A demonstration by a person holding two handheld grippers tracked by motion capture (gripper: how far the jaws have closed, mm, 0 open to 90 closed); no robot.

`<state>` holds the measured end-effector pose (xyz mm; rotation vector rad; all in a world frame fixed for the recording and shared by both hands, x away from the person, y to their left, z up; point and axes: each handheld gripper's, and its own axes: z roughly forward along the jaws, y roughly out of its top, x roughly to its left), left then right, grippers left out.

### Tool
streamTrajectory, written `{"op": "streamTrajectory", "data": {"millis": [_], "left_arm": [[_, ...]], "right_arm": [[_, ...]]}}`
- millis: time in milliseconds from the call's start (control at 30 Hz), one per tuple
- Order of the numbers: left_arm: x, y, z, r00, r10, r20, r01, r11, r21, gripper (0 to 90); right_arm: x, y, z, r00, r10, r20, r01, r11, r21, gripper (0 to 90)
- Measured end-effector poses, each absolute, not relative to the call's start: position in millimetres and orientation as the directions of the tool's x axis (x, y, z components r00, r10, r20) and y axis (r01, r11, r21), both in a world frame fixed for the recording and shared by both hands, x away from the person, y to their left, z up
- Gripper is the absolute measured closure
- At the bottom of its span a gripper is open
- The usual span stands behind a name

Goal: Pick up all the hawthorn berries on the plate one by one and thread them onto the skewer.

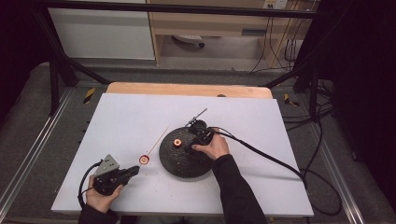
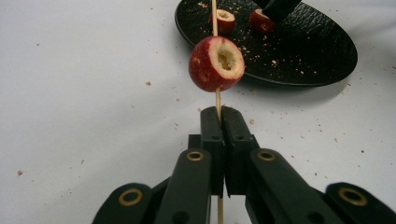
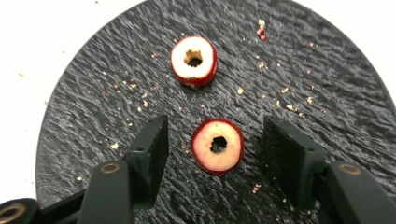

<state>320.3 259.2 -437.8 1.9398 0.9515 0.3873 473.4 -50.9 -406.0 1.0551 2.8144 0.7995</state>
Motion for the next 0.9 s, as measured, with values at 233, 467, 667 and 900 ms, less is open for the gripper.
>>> {"op": "streamTrajectory", "data": {"millis": [233, 467, 667, 900], "left_arm": [[320.0, 259.3, -437.6, 0.652, 0.751, -0.106, 0.462, -0.283, 0.840, 88.3], [320.1, 259.5, -437.6, 0.652, 0.751, -0.105, 0.462, -0.284, 0.840, 88.3], [320.1, 259.7, -437.5, 0.651, 0.752, -0.106, 0.461, -0.281, 0.842, 88.3], [320.1, 259.9, -437.5, 0.650, 0.752, -0.104, 0.461, -0.282, 0.841, 88.3]], "right_arm": [[477.2, -50.0, -411.8, -0.772, 0.616, 0.157, 0.612, 0.653, 0.446, 54.3], [478.7, -49.8, -413.2, -0.767, 0.621, 0.162, 0.621, 0.656, 0.429, 59.3], [479.7, -50.4, -413.2, -0.763, 0.624, 0.169, 0.629, 0.655, 0.419, 60.5], [479.0, -50.7, -411.5, -0.752, 0.636, 0.176, 0.642, 0.643, 0.417, 61.0]]}}
